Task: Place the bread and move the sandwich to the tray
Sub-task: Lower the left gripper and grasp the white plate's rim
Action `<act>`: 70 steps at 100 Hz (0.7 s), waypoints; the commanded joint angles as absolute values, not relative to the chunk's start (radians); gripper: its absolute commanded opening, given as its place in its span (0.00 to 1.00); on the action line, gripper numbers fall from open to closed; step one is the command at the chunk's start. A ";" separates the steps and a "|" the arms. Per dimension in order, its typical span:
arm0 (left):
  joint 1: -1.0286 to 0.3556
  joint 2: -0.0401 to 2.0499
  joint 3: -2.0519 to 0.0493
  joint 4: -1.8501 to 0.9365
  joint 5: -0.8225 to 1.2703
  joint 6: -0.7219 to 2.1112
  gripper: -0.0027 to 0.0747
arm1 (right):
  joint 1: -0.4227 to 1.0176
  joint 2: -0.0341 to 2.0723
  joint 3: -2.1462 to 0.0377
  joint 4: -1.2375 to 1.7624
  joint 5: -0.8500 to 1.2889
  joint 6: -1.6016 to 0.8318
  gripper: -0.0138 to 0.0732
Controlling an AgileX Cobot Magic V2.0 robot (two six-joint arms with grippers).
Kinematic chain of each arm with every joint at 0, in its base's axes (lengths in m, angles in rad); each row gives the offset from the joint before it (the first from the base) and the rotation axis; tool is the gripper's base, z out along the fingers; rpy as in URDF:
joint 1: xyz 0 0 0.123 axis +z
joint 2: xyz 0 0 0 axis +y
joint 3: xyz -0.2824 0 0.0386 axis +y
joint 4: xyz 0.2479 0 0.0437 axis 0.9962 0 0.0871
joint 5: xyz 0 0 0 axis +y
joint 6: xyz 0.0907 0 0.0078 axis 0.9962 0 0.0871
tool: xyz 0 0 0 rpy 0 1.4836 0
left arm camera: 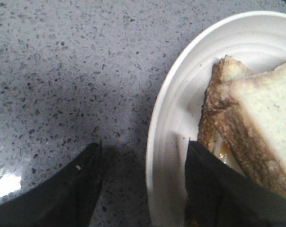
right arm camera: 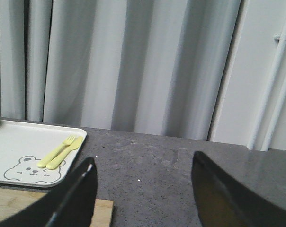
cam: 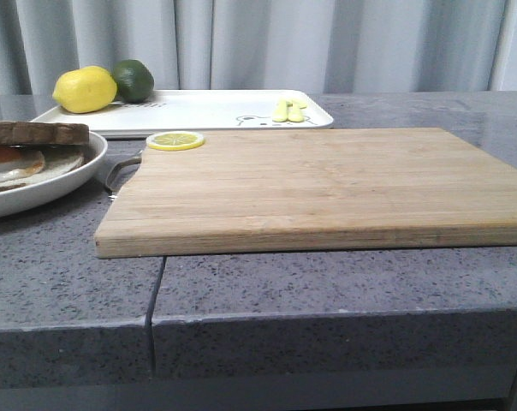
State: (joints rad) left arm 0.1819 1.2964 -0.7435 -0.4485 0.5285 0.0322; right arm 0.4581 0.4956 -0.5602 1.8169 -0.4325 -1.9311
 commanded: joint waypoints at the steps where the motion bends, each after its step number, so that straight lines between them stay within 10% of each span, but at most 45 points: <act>1: 0.184 1.277 -0.774 -0.476 0.484 0.034 0.49 | 0.451 0.497 -0.585 1.788 -0.409 -1.940 0.67; 36: 0.184 1.277 -0.774 -0.545 0.483 0.037 0.01 | 0.451 0.497 -0.585 1.788 -0.409 -1.940 0.67; 70: 0.184 1.268 -0.774 -0.627 0.479 0.036 0.01 | 0.451 0.497 -0.585 1.789 -0.409 -1.940 0.67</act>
State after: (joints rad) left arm 0.1819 1.2986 -0.7435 -0.5581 0.5270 0.0385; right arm 0.4581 0.4956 -0.5602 1.8191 -0.4325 -1.9310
